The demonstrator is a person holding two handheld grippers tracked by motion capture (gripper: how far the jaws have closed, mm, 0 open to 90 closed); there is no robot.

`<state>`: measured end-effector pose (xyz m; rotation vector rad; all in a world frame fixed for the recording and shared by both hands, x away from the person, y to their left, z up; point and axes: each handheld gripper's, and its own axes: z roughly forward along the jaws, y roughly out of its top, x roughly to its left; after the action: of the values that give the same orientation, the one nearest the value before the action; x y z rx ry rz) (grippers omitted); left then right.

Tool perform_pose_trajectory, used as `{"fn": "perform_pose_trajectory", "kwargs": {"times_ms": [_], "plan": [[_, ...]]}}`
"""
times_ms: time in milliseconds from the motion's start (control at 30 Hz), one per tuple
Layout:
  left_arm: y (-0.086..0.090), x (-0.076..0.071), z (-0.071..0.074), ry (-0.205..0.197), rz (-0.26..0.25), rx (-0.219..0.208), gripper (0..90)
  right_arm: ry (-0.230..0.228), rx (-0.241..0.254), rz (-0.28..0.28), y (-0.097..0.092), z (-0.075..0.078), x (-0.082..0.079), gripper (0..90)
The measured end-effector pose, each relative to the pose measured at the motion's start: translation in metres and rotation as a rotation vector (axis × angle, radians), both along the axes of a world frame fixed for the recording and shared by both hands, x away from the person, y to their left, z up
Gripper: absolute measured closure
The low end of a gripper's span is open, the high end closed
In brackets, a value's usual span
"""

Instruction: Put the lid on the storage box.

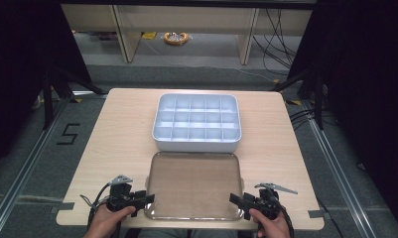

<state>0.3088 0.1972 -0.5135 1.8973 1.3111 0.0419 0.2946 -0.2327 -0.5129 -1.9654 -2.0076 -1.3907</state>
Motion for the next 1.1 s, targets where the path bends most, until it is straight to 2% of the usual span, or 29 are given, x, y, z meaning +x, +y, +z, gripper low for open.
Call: {"fn": "perform_pose_trajectory", "kwargs": {"times_ms": [33,67,100,133,167,200,267,300,333,367,400,500,533,567,600,633,667,700,733,767,800,833,867,900,933,1000,1033,1067,1100], "plan": [[0.0,0.0,0.0,-0.001,0.01,-0.006,52.2,-0.014,0.01,0.01,-0.002,-0.002,0.001,33.6],[-0.001,0.0,-0.001,-0.002,0.025,-0.007,51.7,0.003,0.016,0.008,-0.004,-0.002,0.0,36.8],[0.001,0.0,0.0,-0.001,0.004,-0.003,51.6,-0.003,0.031,0.012,-0.005,-0.002,-0.001,39.2],[0.001,-0.001,0.0,-0.001,0.003,-0.003,51.6,0.041,0.058,-0.021,-0.004,-0.001,-0.003,39.7],[0.0,-0.001,-0.001,-0.005,0.016,-0.002,51.6,0.01,0.061,-0.015,-0.008,-0.004,-0.002,40.9],[0.0,-0.002,0.0,-0.012,0.012,0.009,51.6,0.058,0.114,-0.047,-0.007,-0.002,-0.004,42.2],[-0.001,-0.003,0.0,-0.019,-0.002,0.017,50.9,0.092,0.191,-0.061,-0.01,-0.005,-0.006,47.3],[-0.001,-0.003,0.0,-0.019,-0.001,0.017,50.9,0.113,0.198,-0.05,-0.01,-0.005,-0.007,51.7],[-0.003,-0.004,0.0,-0.023,0.011,-0.002,51.3,0.105,0.192,-0.036,-0.009,-0.006,-0.008,53.5],[-0.001,-0.004,0.0,-0.025,-0.017,0.025,51.2,0.089,0.152,-0.038,-0.008,-0.006,-0.008,55.2],[-0.001,-0.004,0.0,-0.026,-0.021,0.031,51.1,0.048,0.123,-0.003,-0.007,-0.006,-0.009,56.4],[0.0,-0.004,0.001,-0.021,-0.037,0.031,49.2,0.016,0.096,0.016,-0.008,-0.004,-0.01,61.2],[0.001,-0.004,0.001,-0.02,-0.043,0.029,48.6,-0.028,0.059,0.05,-0.011,-0.004,-0.009,61.3],[0.001,-0.004,0.0,-0.022,-0.044,0.021,47.5,-0.057,0.05,0.058,-0.012,-0.004,-0.011,61.6],[0.001,-0.004,0.0,-0.02,-0.042,0.016,46.5,-0.035,0.076,0.053,-0.01,0.001,-0.015,61.7],[0.001,-0.004,0.0,-0.018,-0.04,0.011,45.3,-0.077,0.052,0.085,-0.013,0.001,-0.016,61.9],[-0.001,-0.005,0.0,-0.02,-0.029,-0.001,43.8,-0.095,0.045,0.093,-0.012,0.004,-0.019,61.8],[0.001,-0.005,0.001,-0.024,-0.06,0.03,42.5,-0.121,0.033,0.111,-0.012,0.007,-0.022,61.7],[0.001,-0.005,0.001,-0.024,-0.06,0.03,41.8,-0.121,0.033,0.111,-0.012,0.007,-0.022,61.7],[-0.002,-0.006,0.001,-0.034,-0.063,0.031,40.0,-0.181,0.027,0.134,-0.011,0.013,-0.025,61.7],[-0.002,-0.005,0.001,-0.032,-0.056,0.024,38.9,-0.168,0.043,0.126,-0.009,0.017,-0.027,61.7],[-0.001,-0.005,0.001,-0.021,-0.071,0.03,37.9,-0.193,0.037,0.144,-0.01,0.019,-0.028,61.7],[-0.003,-0.005,0.001,-0.018,-0.046,-0.003,36.3,-0.214,0.031,0.152,-0.009,0.022,-0.029,61.7],[-0.003,-0.004,0.001,-0.014,-0.046,-0.008,34.9,-0.25,0.013,0.168,-0.009,0.023,-0.029,61.8],[-0.003,-0.004,0.001,-0.013,-0.043,-0.007,33.9,-0.258,0.021,0.188,-0.01,0.027,-0.03,61.9],[-0.003,-0.004,0.001,-0.015,-0.035,-0.01,32.5,-0.274,0.013,0.183,-0.007,0.032,-0.035,61.9],[-0.002,-0.004,0.001,-0.01,-0.029,-0.013,32.4,-0.319,-0.004,0.209,-0.008,0.033,-0.035,62.2],[-0.002,-0.004,0.001,-0.01,-0.027,-0.014,32.3,-0.338,-0.007,0.209,-0.007,0.033,-0.035,62.4],[-0.002,-0.003,0.0,-0.009,-0.018,-0.018,32.0,-0.332,0.0,0.219,-0.007,0.036,-0.038,62.4]]}}
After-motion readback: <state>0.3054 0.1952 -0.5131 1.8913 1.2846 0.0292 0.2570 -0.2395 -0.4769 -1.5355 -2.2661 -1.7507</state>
